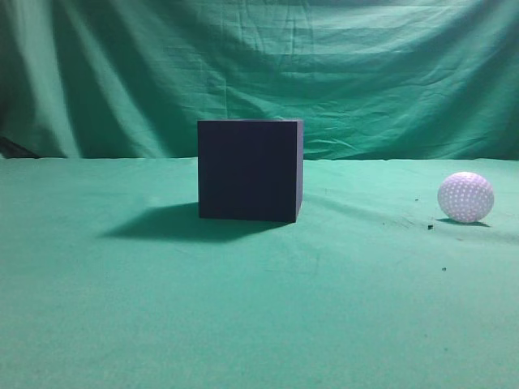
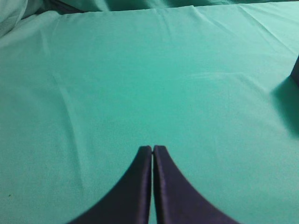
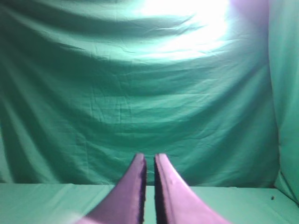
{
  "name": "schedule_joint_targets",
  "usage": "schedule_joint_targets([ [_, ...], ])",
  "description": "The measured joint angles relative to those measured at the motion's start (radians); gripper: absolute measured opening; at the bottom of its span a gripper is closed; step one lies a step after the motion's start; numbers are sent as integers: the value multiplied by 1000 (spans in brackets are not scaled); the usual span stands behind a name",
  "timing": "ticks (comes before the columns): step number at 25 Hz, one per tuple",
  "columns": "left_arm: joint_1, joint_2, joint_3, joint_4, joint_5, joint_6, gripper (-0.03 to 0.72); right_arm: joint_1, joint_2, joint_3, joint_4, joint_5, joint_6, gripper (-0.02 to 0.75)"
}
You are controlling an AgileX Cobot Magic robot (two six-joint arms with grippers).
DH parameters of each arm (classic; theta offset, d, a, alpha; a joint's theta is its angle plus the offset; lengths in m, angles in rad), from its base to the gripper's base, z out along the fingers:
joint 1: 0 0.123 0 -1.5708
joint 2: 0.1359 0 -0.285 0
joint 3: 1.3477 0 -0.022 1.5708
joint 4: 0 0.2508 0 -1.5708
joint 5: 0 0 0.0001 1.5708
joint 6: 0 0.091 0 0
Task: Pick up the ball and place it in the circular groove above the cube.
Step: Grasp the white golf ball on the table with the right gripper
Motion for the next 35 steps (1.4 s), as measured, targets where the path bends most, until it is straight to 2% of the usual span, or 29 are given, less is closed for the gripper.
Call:
schedule_joint_targets([
  [4, 0, 0, 0, 0, 0, 0, 0, 0, 47, -136, -2, 209, -1, 50],
  [12, 0, 0, 0, 0, 0, 0, 0, 0, 411, -363, 31, 560, 1, 50],
  [17, 0, 0, 0, 0, 0, 0, 0, 0, 565, -383, 50, 587, 8, 50],
  [22, 0, 0, 0, 0, 0, 0, 0, 11, 629, -390, 141, 622, -18, 50],
  [29, 0, 0, 0, 0, 0, 0, 0, 16, 910, -547, 209, 930, -164, 50],
  [30, 0, 0, 0, 0, 0, 0, 0, 21, 964, -583, 249, 953, -211, 0],
  [32, 0, 0, 0, 0, 0, 0, 0, 50, 1036, -630, 314, 975, -289, 0],
  [35, 0, 0, 0, 0, 0, 0, 0, 141, 1141, -679, 363, 984, -399, 0],
])
